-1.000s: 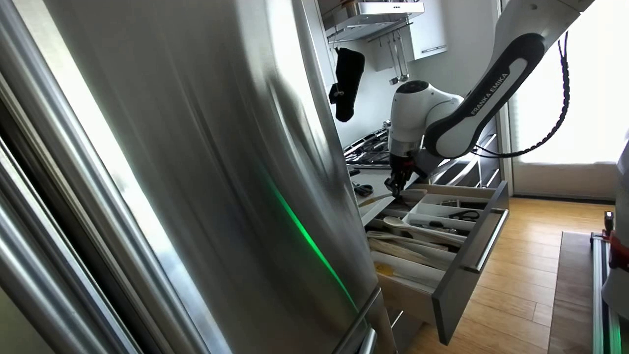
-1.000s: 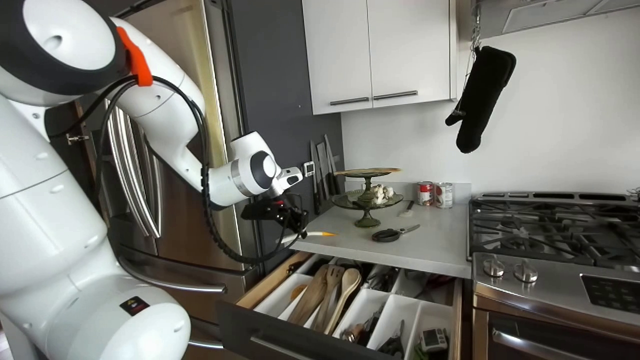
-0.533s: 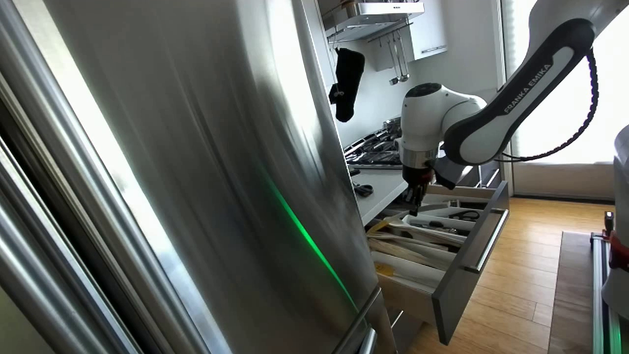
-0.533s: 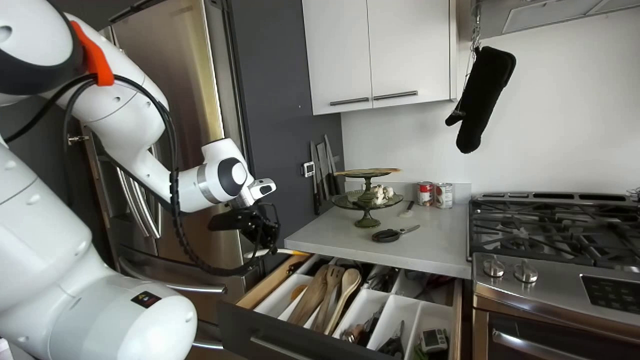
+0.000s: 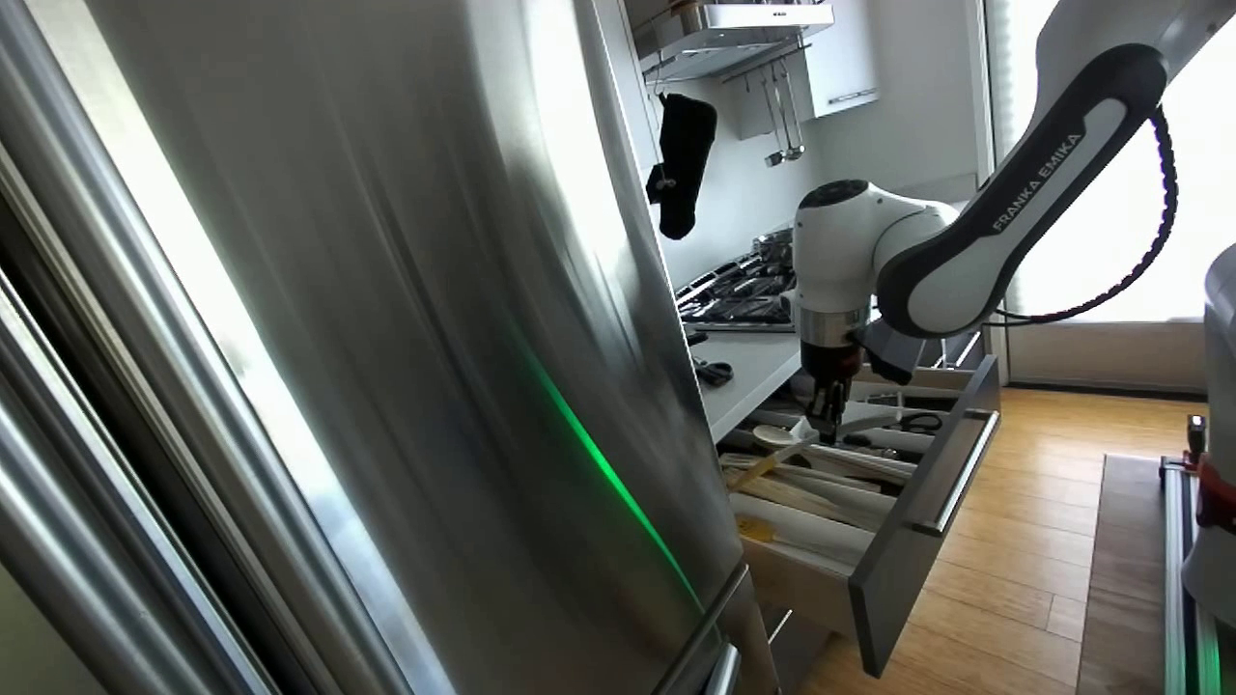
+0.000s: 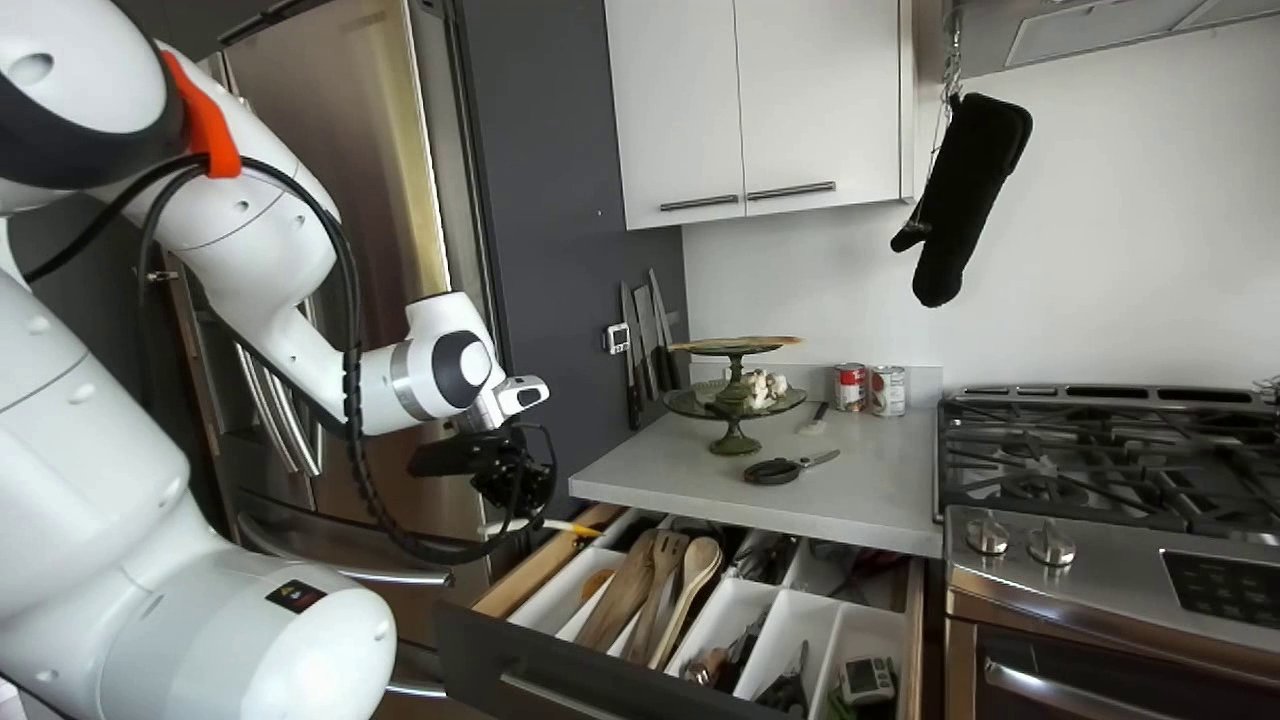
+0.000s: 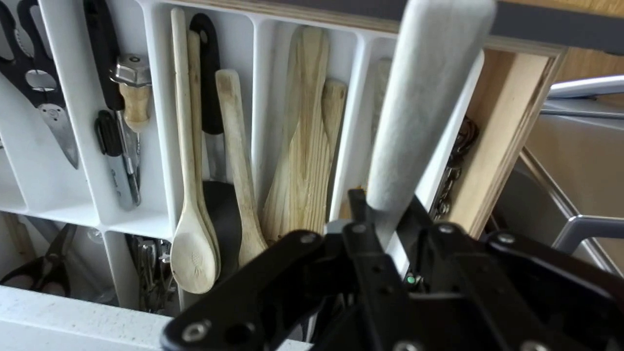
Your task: Move the spoon within the drawer to the right then put the stirring spoon into the drawer
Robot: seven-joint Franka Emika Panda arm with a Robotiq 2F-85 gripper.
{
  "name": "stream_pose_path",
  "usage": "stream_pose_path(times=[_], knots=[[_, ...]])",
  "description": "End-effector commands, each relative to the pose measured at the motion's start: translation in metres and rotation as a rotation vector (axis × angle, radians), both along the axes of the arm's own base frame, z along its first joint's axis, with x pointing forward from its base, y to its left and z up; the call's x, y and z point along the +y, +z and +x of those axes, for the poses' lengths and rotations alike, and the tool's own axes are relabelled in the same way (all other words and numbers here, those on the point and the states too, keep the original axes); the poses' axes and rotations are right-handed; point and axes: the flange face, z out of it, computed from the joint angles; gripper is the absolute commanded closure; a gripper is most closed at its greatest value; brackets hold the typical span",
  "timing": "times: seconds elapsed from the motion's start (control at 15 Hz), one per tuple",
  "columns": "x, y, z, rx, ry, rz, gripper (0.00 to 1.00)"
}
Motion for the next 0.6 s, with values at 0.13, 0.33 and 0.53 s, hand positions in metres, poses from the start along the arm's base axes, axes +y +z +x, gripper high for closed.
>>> stream_pose_path(times=[0.13, 0.33, 0.53], knots=[[-0.003, -0.029, 0.007, 0.048, 0.017, 0.020, 0.95], [-0.005, -0.041, 0.014, 0.036, 0.015, 0.042, 0.95], [-0.008, -0.053, 0.020, 0.008, 0.016, 0.053, 0.95]])
